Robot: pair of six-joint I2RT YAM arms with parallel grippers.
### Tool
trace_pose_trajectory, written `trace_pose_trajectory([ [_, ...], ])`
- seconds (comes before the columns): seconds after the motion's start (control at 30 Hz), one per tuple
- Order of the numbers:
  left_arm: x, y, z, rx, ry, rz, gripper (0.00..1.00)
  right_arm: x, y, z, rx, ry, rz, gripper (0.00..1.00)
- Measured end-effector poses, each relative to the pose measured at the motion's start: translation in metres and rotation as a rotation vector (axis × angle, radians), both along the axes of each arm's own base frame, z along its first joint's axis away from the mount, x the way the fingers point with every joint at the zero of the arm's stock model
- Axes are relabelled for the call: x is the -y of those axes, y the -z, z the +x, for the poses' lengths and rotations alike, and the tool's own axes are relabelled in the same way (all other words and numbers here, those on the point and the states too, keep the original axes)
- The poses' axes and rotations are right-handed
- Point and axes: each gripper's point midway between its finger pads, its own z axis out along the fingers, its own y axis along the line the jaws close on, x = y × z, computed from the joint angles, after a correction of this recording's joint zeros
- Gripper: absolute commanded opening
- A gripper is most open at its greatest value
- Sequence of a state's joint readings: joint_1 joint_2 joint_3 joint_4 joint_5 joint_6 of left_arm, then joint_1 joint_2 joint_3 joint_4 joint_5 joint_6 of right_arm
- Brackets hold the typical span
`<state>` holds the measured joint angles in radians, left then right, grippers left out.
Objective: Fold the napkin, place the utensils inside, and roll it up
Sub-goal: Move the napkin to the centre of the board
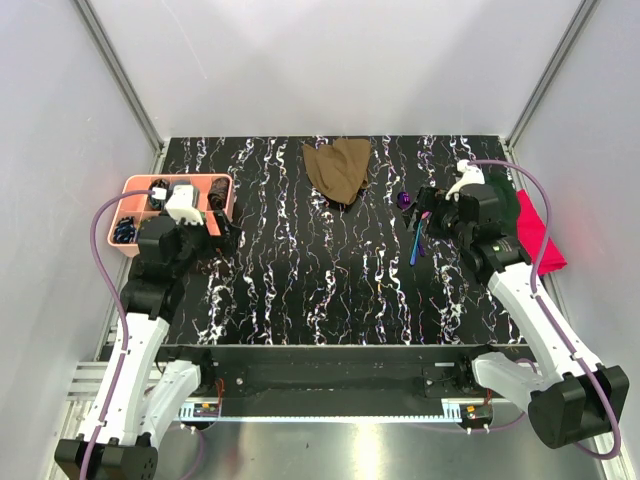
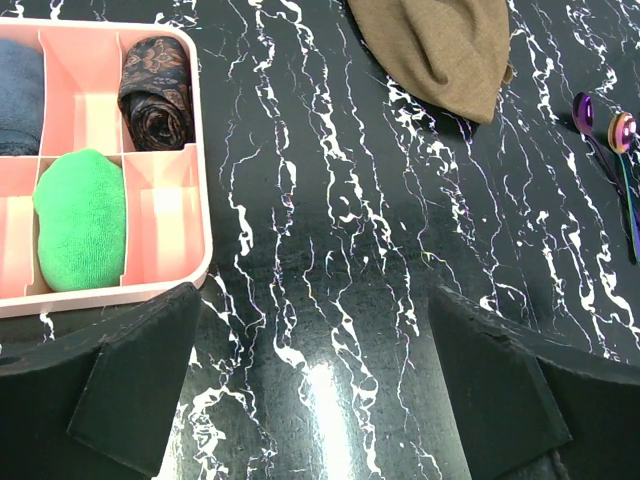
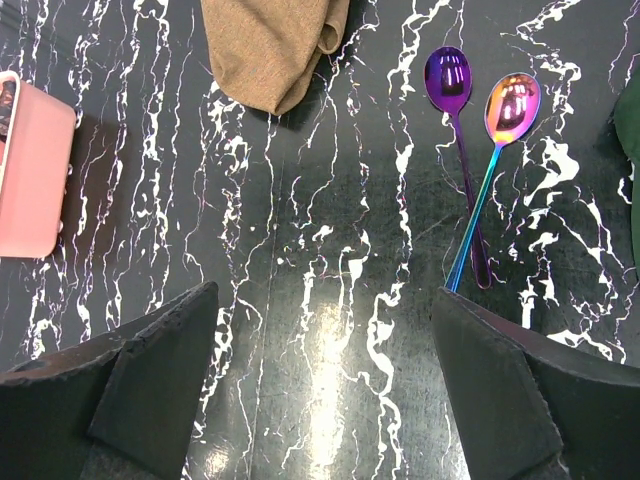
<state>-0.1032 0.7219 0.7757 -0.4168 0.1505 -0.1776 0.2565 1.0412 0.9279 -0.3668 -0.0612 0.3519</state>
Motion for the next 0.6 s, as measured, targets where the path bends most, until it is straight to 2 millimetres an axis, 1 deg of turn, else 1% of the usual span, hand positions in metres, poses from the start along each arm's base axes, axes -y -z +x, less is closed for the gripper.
trace_pose_trajectory([
  [0.07, -0.001, 0.000, 0.000, 0.000, -0.009, 0.002, 0.99, 0.000, 0.001, 0.000, -0.003, -0.001, -0.001, 0.95],
  [0.13, -0.003, 0.000, 0.001, 0.001, -0.021, 0.002, 0.99, 0.000, 0.003, 0.001, -0.011, -0.001, -0.003, 0.92],
  [0.23, -0.006, 0.000, 0.001, 0.001, -0.045, 0.000, 0.99, -0.001, 0.012, 0.003, -0.049, -0.001, -0.014, 0.89],
  [0.4, -0.009, 0.002, 0.002, -0.017, -0.075, -0.019, 0.99, -0.008, 0.021, 0.016, -0.109, -0.010, -0.027, 0.88],
  [0.47, -0.006, 0.005, 0.002, -0.030, -0.065, -0.028, 0.99, -0.020, 0.022, 0.026, -0.126, -0.022, -0.036, 0.88],
  [0.53, -0.004, 0.007, 0.003, -0.040, -0.056, -0.034, 0.99, -0.042, 0.023, 0.037, -0.140, -0.060, -0.047, 0.88],
  [0.6, -0.002, 0.008, 0.002, -0.044, -0.044, -0.038, 0.99, -0.074, 0.028, 0.054, -0.157, -0.114, -0.058, 0.88],
])
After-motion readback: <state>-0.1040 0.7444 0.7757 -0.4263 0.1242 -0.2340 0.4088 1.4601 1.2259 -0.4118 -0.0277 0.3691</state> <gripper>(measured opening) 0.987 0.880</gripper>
